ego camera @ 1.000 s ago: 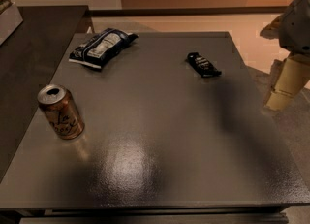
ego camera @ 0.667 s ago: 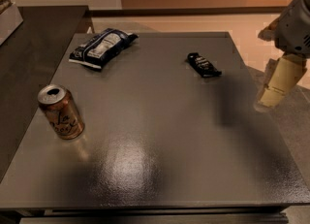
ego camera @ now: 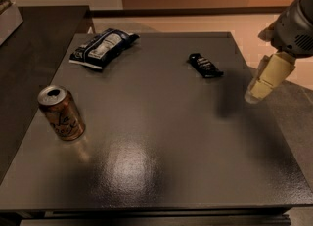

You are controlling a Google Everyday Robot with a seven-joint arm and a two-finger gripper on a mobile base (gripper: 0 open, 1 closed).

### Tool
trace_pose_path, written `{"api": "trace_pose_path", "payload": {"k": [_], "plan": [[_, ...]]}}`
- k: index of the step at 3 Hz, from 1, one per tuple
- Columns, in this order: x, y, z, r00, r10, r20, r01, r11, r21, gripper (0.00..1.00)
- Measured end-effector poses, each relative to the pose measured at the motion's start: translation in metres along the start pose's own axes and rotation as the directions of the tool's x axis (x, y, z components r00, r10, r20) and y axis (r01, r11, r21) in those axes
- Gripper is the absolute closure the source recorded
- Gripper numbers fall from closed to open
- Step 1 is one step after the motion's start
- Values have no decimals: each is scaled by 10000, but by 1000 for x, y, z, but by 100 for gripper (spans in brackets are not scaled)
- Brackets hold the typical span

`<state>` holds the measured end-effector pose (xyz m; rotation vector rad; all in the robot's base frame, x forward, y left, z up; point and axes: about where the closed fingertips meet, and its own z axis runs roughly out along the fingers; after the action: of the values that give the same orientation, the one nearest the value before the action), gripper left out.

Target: Move rxbar chocolate near orange can

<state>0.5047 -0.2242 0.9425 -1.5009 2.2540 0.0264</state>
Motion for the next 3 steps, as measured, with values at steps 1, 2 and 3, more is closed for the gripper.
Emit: {"api": "trace_pose_path", "payload": {"k": [1,2,3], "plan": [[-13,-34,20,9917,834,977,-874,9955,373,0],[-24,-57,31,9768,1366,1649,-1481,9872,593,0],[-31,-71,48,9691,1669,1817,-1816,9811,673,0]]}}
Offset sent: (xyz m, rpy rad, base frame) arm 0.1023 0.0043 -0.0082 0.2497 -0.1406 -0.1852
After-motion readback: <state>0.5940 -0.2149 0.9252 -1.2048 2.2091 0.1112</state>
